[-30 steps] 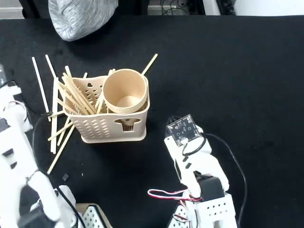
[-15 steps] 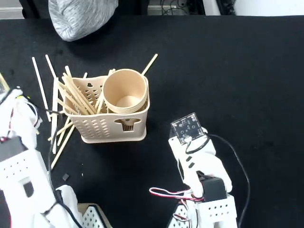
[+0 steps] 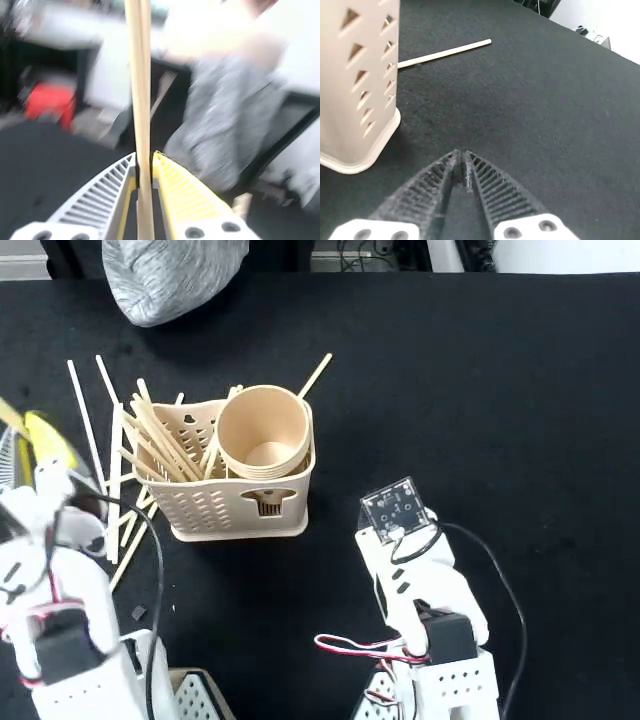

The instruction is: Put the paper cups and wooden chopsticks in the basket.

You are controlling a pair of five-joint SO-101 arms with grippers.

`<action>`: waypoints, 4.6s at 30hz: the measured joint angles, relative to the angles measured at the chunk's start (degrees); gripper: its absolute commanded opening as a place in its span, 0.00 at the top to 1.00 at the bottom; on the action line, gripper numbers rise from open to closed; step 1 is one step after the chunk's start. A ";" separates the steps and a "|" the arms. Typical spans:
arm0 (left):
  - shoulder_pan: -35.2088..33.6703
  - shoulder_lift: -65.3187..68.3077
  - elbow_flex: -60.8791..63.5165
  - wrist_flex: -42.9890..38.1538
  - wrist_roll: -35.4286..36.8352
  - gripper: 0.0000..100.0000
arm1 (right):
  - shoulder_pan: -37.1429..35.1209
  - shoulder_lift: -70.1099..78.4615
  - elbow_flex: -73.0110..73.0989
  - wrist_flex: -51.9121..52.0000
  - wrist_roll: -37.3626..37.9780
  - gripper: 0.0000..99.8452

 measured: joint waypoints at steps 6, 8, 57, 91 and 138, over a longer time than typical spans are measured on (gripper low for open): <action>8.09 -8.79 0.00 -5.10 0.09 0.97 | 0.00 0.00 0.00 0.00 0.00 0.99; 11.34 -9.67 0.00 -6.33 0.09 0.97 | 0.00 0.00 0.00 0.00 0.00 0.99; 2.46 -1.49 -13.54 27.69 0.97 0.84 | 0.00 0.00 0.00 0.00 0.00 0.99; -6.33 111.74 -56.44 26.90 -16.62 0.84 | 0.00 0.00 0.00 0.00 0.00 0.99; 2.11 90.99 -27.34 7.03 -18.90 0.97 | 0.00 0.00 -0.18 0.00 0.00 0.99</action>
